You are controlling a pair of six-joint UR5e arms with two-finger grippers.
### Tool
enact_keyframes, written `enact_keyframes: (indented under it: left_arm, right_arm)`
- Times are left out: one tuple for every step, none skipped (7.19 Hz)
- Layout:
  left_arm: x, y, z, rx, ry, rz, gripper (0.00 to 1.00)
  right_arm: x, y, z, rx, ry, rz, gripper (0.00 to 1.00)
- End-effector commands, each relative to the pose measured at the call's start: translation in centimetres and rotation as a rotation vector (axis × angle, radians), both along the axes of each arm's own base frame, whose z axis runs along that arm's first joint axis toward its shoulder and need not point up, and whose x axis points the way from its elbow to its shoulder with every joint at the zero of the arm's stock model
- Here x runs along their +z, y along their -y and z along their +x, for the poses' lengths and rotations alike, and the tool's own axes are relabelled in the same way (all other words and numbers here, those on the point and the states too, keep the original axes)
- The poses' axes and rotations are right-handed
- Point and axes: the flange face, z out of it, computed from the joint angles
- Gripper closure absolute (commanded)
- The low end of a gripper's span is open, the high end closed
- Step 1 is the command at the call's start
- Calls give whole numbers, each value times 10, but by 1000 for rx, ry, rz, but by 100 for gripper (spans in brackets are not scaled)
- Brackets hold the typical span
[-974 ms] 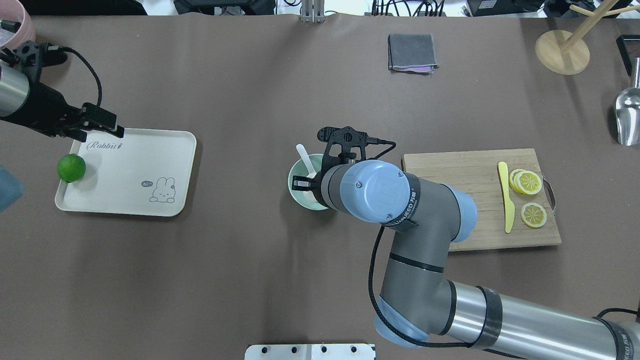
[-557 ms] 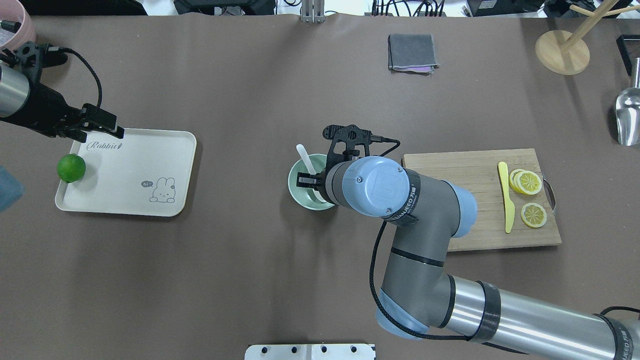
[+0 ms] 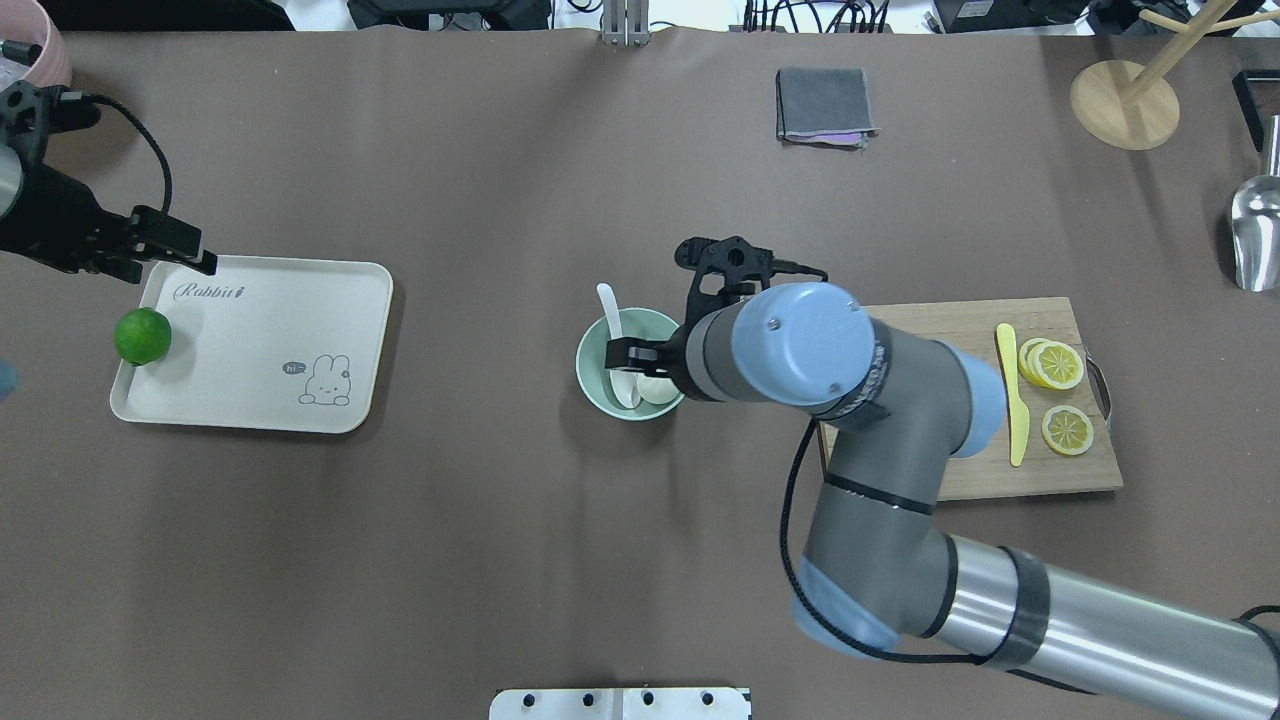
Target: Put spoon and bun in bowl
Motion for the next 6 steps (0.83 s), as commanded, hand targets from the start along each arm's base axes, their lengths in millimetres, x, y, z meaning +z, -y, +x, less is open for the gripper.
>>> enact_keyframes:
  left_arm:
    - [62, -9, -76, 35, 83, 104, 1]
    - [93, -17, -109, 52, 125, 144, 1]
    - [119, -24, -136, 73, 160, 181, 1]
    - [152, -32, -167, 98, 201, 219, 1]
    - [178, -35, -195, 125, 238, 243, 1]
    - [200, -39, -228, 148, 273, 254, 1]
  right_arm:
    - [56, 11, 110, -77, -34, 25, 0]
    - [90, 21, 165, -118, -66, 34, 0]
    - [127, 35, 224, -157, -96, 42, 0]
    - [166, 40, 276, -206, -138, 77, 0]
    - [207, 38, 328, -253, -177, 108, 0]
    - [249, 30, 379, -290, -213, 138, 0]
